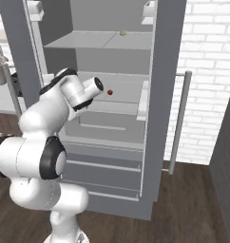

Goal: Take the strawberry from the fridge and place it on top of the pancake, located on the dining counter.

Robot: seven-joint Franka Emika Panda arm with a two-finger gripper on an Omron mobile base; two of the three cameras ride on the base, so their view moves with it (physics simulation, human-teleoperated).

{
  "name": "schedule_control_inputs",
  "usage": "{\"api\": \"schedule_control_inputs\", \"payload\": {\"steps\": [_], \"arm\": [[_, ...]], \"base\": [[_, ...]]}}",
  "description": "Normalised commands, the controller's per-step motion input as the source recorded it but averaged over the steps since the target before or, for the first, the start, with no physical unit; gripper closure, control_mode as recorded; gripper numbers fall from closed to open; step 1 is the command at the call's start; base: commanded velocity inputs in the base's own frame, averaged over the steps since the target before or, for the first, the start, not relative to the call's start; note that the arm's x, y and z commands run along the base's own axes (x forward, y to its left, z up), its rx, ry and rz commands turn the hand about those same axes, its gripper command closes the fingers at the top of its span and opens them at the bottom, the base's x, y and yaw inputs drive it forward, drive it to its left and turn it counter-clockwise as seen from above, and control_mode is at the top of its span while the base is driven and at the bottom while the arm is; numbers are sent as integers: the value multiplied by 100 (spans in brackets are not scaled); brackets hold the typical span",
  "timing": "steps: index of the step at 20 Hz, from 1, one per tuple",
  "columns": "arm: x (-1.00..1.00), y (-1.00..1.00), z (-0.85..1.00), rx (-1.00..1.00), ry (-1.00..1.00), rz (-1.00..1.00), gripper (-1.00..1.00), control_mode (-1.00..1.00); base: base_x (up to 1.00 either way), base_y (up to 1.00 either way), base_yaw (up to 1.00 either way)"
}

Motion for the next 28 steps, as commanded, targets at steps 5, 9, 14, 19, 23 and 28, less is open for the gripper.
{"api": "schedule_control_inputs", "payload": {"steps": [5, 9, 14, 19, 23, 28], "arm": [[-88, 88, 0, 0, -4, 0, -100, -100], [-68, 77, 0, 1, -4, 0, -100, -100], [-24, 7, 0, 5, -1, 0, -100, -100], [1, -100, 6, 1, 0, -23, -100, -100], [16, -68, 5, -39, 0, -28, -100, -100], [9, -64, 0, -77, -16, -1, -100, -100]], "base": [[0, 0, 0], [0, 0, 0], [0, 0, 0], [0, 0, 0], [0, 0, 0], [0, 0, 0]]}}
